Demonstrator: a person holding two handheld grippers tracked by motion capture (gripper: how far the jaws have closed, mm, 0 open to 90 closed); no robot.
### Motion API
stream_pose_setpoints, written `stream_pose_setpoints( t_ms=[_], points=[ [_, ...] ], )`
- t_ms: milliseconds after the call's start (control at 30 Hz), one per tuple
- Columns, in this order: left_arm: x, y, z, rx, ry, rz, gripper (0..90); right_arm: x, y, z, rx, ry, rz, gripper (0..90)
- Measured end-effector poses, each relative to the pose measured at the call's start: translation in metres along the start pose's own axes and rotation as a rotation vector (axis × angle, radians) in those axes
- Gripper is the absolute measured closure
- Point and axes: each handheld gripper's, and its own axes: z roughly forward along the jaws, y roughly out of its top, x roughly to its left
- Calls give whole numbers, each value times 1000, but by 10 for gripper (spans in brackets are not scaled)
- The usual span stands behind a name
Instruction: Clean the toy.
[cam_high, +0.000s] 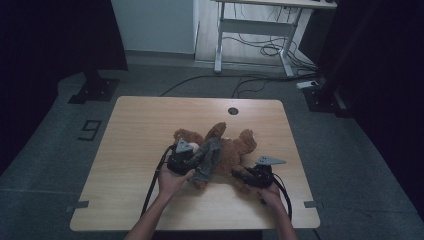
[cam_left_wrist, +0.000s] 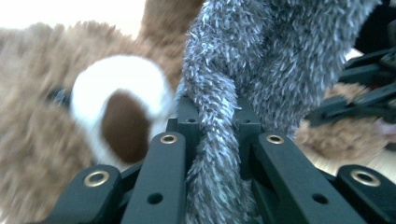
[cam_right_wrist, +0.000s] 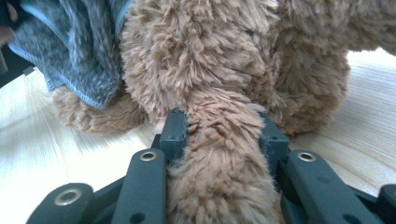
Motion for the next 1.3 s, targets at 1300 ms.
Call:
stream_pose_setpoints(
  t_ms=[1300],
  points=[
    [31, 31, 19, 28, 110, 2, 778, 1, 0, 3, 19, 1, 4, 644]
  ],
)
